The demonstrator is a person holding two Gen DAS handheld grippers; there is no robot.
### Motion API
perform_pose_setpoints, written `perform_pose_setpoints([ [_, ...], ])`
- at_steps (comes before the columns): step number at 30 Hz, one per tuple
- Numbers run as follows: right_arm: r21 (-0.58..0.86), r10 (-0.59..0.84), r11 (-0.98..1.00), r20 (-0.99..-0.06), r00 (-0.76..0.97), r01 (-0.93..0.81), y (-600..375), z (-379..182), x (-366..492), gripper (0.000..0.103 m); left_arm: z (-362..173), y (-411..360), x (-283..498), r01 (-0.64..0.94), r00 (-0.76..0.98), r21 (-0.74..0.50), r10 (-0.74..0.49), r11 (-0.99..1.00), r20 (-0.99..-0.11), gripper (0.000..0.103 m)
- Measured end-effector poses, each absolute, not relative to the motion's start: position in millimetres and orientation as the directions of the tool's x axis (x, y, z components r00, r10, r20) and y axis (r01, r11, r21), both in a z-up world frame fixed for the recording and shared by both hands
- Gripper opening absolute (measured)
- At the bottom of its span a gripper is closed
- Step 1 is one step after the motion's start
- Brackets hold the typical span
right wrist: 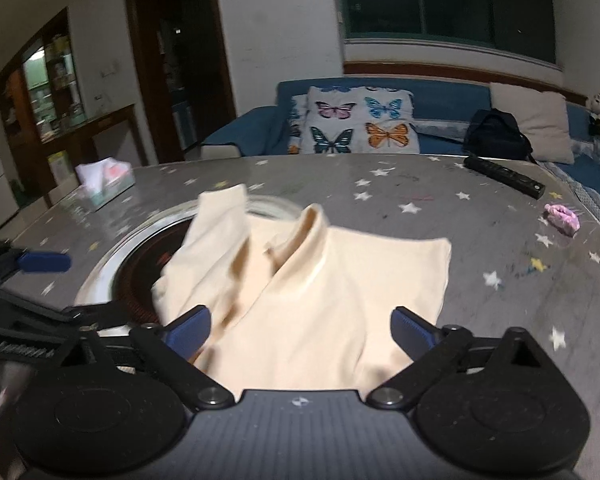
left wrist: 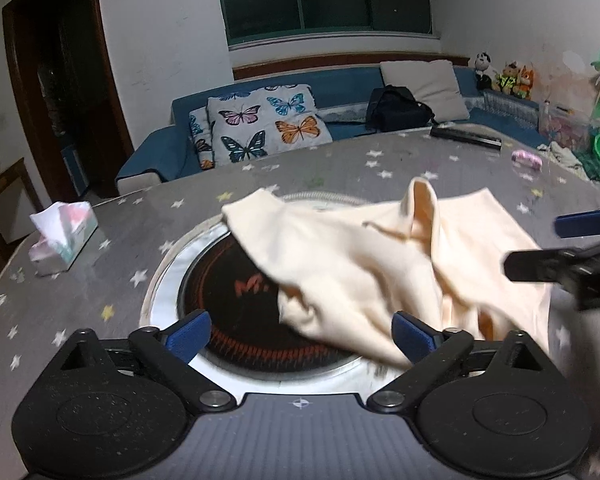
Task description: Fold clothes
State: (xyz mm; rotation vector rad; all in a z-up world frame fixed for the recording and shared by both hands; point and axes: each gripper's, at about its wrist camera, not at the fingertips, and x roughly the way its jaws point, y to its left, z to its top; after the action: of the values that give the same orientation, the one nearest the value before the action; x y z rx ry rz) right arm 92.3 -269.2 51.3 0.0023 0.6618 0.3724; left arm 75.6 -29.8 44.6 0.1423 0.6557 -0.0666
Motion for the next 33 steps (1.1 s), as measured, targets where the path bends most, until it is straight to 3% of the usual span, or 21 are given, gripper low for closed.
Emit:
perform_pose_setpoints([
  [3,0.142,0.33,0.94,-0.614,0.717,-0.311,-269.3,46.7,126.6,0.087,47.9,-27.9,93.5,0.107,0.781,0.071,-0.04,0.992,-0.623,0.09],
  [11,0.148,0.324,0.941,-0.654,0.683,-0.305,-254.3,22.9,195.2,0.067,50.0,-29.1,143.2,0.109,0.755,0.002,-0.082,0.994,-0.651,0.087],
  [14,0.156,0.325,0.94,-0.674,0.664,-0.302,-252.0,12.8,212.0,0.05,49.1,-34.8,162.5,0.123,0.738,-0.031,-0.112,0.992,-0.665,0.087],
  [18,0.208,0.357,0.931,-0.686,0.634,-0.299,-259.8,5.7,220.4,0.013,40.1,-49.0,189.6,0.151,0.699,-0.063,-0.152,0.987,-0.699,0.087],
  [20,0.219,0.36,0.931,-0.686,0.632,-0.293,-263.8,5.6,220.6,0.009,31.4,-56.6,201.7,0.163,0.67,-0.063,-0.157,0.985,-0.726,0.087],
  [23,0.216,0.355,0.933,-0.677,0.645,-0.287,-271.3,9.9,216.0,0.004,15.9,-63.0,215.7,0.164,0.618,-0.053,-0.144,0.985,-0.773,0.062],
  [25,0.223,0.352,0.935,-0.662,0.662,-0.274,-280.4,16.7,210.2,0.003,7.7,-61.2,219.2,0.168,0.589,-0.065,-0.153,0.984,-0.793,0.027],
  [27,0.231,0.348,0.938,-0.647,0.678,-0.26,-289.5,23.6,204.4,0.003,2.8,-57.6,216.7,0.169,0.578,-0.075,-0.16,0.983,-0.8,0.013],
  [33,0.258,0.328,0.943,-0.6,0.73,-0.212,-320.8,44.0,181.6,0.003,18.5,-33.3,183.9,0.128,0.627,-0.094,-0.154,0.987,-0.764,0.005],
])
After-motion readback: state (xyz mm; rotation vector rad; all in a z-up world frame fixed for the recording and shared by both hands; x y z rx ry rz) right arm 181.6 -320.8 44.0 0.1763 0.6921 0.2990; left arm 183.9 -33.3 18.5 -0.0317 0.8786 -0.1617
